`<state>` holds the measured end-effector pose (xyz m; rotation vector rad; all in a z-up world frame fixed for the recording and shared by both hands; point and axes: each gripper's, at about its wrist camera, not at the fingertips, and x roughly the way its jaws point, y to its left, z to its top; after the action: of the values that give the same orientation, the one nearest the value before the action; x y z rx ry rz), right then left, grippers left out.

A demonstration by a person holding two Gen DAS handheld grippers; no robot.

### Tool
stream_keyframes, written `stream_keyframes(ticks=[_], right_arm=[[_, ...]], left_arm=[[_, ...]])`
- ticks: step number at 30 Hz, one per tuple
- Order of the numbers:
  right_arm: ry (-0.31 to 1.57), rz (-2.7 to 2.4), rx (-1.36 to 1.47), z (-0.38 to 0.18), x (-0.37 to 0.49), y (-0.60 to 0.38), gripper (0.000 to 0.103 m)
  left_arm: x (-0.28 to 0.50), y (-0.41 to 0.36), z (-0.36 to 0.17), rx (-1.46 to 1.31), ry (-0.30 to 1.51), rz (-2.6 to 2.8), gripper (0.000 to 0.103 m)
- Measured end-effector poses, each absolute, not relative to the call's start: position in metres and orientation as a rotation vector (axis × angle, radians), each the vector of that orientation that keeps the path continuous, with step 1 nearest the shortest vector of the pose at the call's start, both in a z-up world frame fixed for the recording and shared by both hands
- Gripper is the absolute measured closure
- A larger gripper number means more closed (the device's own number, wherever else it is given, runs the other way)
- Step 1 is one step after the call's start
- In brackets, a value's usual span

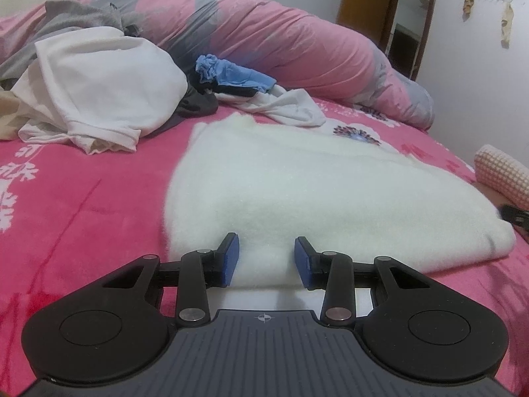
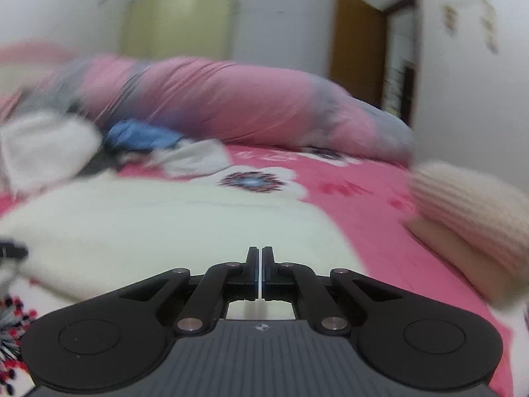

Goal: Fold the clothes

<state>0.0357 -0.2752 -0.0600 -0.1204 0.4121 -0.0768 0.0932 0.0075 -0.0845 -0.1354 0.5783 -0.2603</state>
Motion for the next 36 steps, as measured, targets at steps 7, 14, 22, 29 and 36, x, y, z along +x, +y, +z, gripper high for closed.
stream_keyframes(ticks=[7,14,22,29,36], right_arm=[[0.476,-0.207,0.409,-0.085,0.041,-0.380,0.103],[0.469,-0.205,0.369,-0.091,0.041,-0.374,0.103],[0.466,-0.184,0.389,-0.092,0.041,-0.378,0.103],[0.468,-0.182,0.391,-0.093,0.040,-0.378,0.103],[0.472,-0.189,0.377,-0.092,0.040,-0.375,0.103]], left_arm=[[0.094,0.008,-0.084,-0.117,0.584,-0.268,0.064],[0.061,-0.018,-0.055,0.044,0.460,-0.231,0.063],[0.084,-0.112,-0.066,0.070,0.484,-0.436,0.063],[0.069,-0.135,-0.090,0.184,0.414,-0.355,0.066],[0.066,-0.070,-0.096,0.118,0.463,-0.310,0.067]])
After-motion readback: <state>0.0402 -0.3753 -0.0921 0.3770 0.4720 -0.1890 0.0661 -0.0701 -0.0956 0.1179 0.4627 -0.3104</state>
